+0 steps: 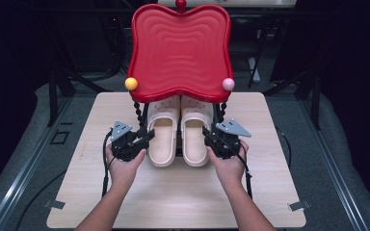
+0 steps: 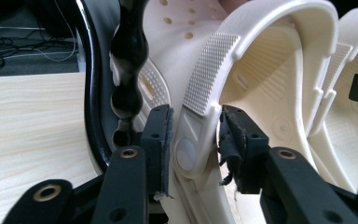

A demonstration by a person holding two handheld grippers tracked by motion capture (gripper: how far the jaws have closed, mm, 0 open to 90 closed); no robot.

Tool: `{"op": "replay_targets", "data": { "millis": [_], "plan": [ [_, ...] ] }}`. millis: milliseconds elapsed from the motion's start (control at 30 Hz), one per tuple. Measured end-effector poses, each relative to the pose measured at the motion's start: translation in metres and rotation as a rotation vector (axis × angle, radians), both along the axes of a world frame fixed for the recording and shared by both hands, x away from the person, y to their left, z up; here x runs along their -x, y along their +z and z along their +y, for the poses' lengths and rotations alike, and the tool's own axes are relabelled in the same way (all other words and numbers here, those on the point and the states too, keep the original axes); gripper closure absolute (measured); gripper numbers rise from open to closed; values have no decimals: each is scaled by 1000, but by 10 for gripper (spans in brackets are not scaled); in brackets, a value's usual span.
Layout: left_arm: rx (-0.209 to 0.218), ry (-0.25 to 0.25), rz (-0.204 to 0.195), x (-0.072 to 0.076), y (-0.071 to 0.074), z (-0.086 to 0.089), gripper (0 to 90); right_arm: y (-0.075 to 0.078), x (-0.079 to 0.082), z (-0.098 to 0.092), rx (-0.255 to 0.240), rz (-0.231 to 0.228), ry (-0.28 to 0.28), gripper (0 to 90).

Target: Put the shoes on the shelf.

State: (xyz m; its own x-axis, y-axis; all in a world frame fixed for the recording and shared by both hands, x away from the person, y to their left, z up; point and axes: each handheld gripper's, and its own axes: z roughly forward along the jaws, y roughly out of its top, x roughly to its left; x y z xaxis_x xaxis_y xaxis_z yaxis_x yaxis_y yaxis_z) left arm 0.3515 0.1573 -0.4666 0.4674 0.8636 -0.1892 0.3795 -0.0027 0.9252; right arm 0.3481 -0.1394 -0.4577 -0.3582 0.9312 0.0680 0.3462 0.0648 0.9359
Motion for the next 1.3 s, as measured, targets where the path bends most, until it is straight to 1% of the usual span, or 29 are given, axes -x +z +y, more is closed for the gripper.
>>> {"op": "replay_targets", "data": {
  "millis": [100,133,167,267,300,433,467,500,533,567,600,633,667,700,733,800,833,867,900,933,967,1000,1033,1100,1133,1167,1200,1267,1300],
  "plan": [
    [-11,-1,-3,2,2,2,625,2,3,0,-5,-5,5,641],
    [-15,-3,-4,3,4,4,625,4,4,0,-2,-15,5,640],
    [-9,-3,-10,4,5,5,625,5,6,-1,-1,-21,9,639],
    [-7,-15,-18,10,10,8,624,10,13,-3,-4,-31,15,636],
    [-15,-22,-21,14,12,10,624,12,16,-4,-3,-42,18,635],
    [-19,-55,-45,35,17,21,625,18,36,-10,-16,-69,41,632],
    [-19,-55,-45,35,17,21,626,18,43,-11,-25,-74,53,634],
    [-31,-80,-50,47,13,23,628,16,51,-12,-26,-69,66,649],
    [-31,-80,-50,47,13,23,640,16,51,-12,-26,-69,66,649],
    [-43,-93,-42,55,9,25,664,10,65,-12,-8,-57,96,708],
    [-45,-97,-38,60,6,26,664,10,65,-12,-8,-57,96,708],
    [-40,-105,-29,67,0,27,680,6,71,-11,2,-51,99,738],
    [-47,-114,-8,75,-8,28,748,-6,86,-12,16,-26,118,828],
    [-40,-113,-5,79,-13,27,781,-10,90,-12,15,-27,121,858],
    [-41,-121,1,84,-17,27,825,-16,95,-11,24,-4,124,889],
    [-46,-125,12,92,-26,27,895,-26,102,-11,14,20,133,900],
    [-46,-125,12,92,-26,27,897,-26,102,-11,14,20,133,900],
    [-59,-136,29,94,-31,25,897,-31,103,-9,10,31,139,900],
    [-79,-142,47,94,-38,21,900,-42,105,-6,34,63,152,900],
    [-79,-142,47,94,-38,21,900,-42,105,-6,34,63,152,900],
    [-84,-150,63,92,-42,18,900,-45,104,-5,36,71,154,900],
    [-84,-151,66,90,-45,16,900,-50,101,-2,46,93,160,900],
    [-87,-154,75,89,-47,14,900,-53,99,0,52,92,160,900],
    [-101,-168,88,84,-50,9,900,-57,93,4,62,115,166,900],
    [-101,-168,88,84,-50,9,900,-58,91,5,60,118,171,900],
    [-105,-169,88,81,-51,4,900,-60,89,7,73,117,168,900],
    [-109,-167,86,79,-51,2,900,-60,88,8,78,138,171,900],
    [-100,-158,83,76,-50,1,900,-61,84,11,62,109,166,900],
    [-99,-163,90,74,-49,0,900,-60,82,12,56,109,165,900]
  ]
}}
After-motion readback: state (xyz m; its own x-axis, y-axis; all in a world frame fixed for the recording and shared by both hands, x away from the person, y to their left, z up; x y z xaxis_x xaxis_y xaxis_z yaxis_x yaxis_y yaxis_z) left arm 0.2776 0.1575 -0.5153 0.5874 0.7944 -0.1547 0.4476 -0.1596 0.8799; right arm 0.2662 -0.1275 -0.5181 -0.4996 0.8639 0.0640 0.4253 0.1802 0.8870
